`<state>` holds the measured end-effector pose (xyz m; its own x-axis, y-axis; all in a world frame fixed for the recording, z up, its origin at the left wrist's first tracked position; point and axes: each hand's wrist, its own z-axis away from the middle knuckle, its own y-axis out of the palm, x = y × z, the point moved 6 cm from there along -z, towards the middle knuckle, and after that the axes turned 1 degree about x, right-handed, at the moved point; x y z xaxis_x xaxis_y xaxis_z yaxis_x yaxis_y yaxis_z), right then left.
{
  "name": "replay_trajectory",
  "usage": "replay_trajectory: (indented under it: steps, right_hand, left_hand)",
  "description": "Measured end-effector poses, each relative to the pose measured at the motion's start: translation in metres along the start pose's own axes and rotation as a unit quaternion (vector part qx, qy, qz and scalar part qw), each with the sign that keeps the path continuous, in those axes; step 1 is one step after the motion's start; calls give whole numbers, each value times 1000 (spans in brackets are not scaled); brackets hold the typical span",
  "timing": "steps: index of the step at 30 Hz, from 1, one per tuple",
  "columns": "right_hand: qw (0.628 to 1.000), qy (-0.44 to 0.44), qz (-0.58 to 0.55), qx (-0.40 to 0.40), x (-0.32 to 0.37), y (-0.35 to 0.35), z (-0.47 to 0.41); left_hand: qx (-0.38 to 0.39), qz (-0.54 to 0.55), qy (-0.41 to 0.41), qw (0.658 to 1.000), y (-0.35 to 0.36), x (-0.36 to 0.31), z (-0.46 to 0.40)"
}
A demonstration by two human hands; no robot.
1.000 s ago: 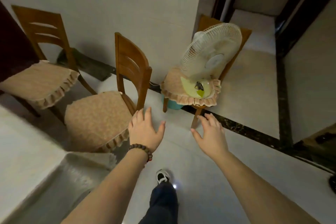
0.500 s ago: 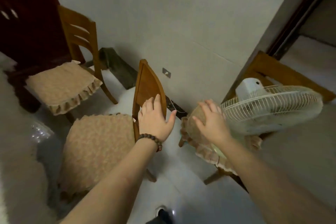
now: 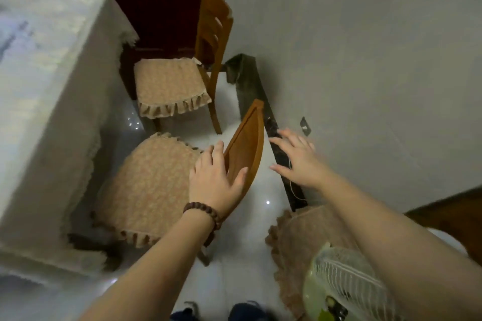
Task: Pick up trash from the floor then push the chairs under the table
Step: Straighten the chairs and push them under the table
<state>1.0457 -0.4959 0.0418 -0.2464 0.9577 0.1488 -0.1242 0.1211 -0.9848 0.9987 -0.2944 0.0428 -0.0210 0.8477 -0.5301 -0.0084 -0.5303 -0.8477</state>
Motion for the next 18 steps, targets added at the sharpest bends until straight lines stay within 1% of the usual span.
replay_trajectory:
  steps: [2,4,6,8,11,15,18]
  right_hand:
    - [997,-69,28,30,-7,4,-26]
    - [986,-146,66,52,-9,14,-47]
    - [969,-213,108,68,-9,26,-64]
    - [949,-269,154,61,-7,35,-77]
    - [932,-314,174,61,-4,44,-95]
    - [912,-360,180,76,8,59,-104]
    - [915,-369,153,63,12,57,-105]
  left_hand:
    - [-1,0,-25,1000,7,-9,7]
    - [15,-25,-43,999,23,-16,12]
    - [46,-74,-64,994,43,-18,16]
    - [77,-141,-74,984,59,-15,21]
    - [102,-225,-47,968,73,-12,26]
    - [142,-232,-36,962,79,-12,23]
    - [148,-254,-33,955,78,-13,22]
